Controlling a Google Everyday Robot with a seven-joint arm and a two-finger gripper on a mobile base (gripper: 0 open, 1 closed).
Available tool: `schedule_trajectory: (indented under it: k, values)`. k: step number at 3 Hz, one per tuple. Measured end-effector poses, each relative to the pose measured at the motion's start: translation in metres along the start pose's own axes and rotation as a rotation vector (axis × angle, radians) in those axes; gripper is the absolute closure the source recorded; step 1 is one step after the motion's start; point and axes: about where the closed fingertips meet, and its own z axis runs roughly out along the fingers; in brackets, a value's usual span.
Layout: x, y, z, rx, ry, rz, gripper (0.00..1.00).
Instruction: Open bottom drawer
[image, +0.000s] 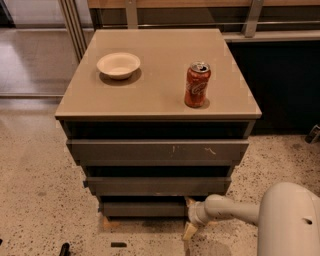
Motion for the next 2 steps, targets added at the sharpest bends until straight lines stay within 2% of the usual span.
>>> schedule_trajectory:
  k: [2]
  values:
    - [0.016,-0.007,0.031,-0.063,0.079,0.036,0.0]
